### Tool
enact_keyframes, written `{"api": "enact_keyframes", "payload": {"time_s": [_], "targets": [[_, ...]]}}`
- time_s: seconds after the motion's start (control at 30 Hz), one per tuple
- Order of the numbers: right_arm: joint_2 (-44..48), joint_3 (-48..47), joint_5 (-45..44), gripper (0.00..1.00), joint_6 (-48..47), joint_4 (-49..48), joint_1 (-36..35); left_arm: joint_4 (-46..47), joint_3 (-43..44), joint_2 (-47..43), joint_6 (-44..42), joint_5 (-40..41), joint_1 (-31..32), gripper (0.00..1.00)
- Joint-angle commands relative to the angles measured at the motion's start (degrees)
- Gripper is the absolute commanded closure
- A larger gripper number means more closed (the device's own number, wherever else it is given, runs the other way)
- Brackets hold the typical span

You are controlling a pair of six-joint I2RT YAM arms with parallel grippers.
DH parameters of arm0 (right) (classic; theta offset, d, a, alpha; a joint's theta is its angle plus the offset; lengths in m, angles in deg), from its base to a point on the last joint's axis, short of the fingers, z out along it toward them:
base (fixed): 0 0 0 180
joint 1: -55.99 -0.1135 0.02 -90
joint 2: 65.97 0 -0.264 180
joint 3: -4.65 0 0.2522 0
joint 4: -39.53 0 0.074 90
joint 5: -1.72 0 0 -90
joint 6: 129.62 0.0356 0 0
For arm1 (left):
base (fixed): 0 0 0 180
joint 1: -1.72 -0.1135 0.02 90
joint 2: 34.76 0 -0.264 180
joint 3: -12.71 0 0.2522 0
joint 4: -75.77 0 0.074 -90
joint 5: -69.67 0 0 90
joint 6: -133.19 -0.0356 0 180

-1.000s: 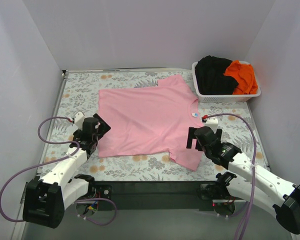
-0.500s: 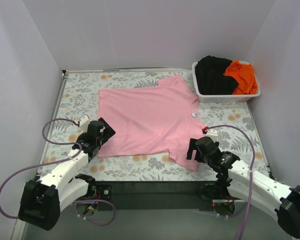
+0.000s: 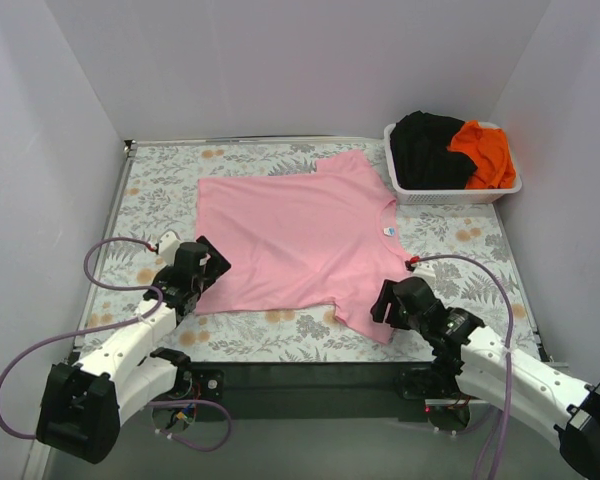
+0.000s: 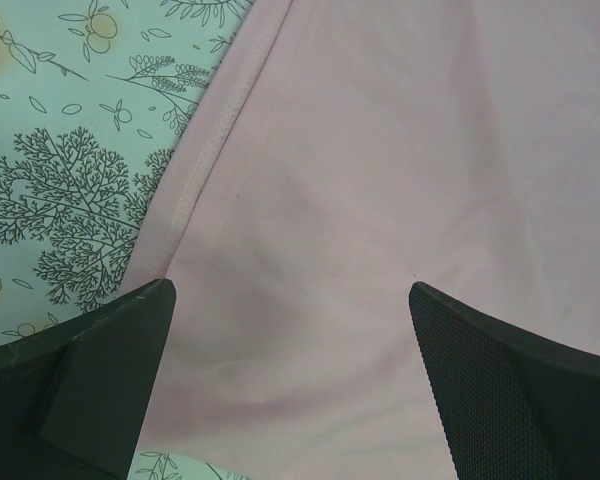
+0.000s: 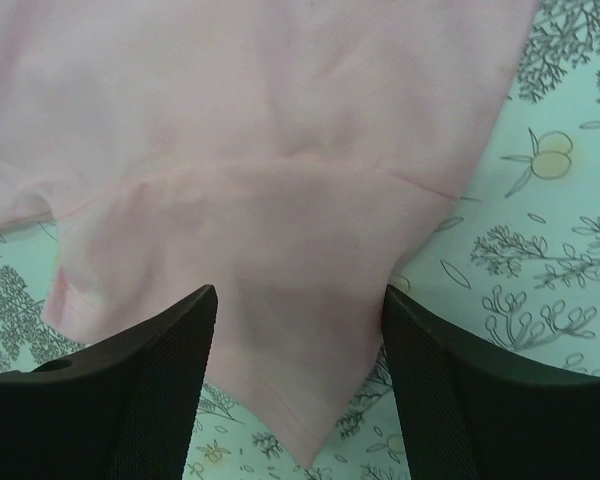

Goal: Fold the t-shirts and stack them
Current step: Fold the tshirt

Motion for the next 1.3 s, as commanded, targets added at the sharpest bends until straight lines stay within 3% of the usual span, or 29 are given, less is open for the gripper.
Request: {"api": "enact_keyframes", "payload": {"time_s": [0.0, 0.33, 0.7, 1.27], "targets": [[3.1, -2.7, -2.0, 0.41, 2.3, 9.8, -0.9, -0.4, 0.4, -1.6, 0.1, 0.6, 0.3, 0.02], [6.0, -1.6, -2.0, 0.44, 3.9, 12.7, -1.2, 1.5, 0.3, -0.2, 0.0, -0.8, 0.3, 0.02], [6.4, 1.2, 1.5, 0.7, 7.1, 9.7, -3.9, 2.9, 0.4, 0.9, -0.8, -1.5, 0.4, 0.02], [6.4, -4.7, -3.5, 0.71, 9.1, 18.1, -8.2, 3.6, 0.1, 0.6, -1.8, -2.1, 0.3, 0.02]]}}
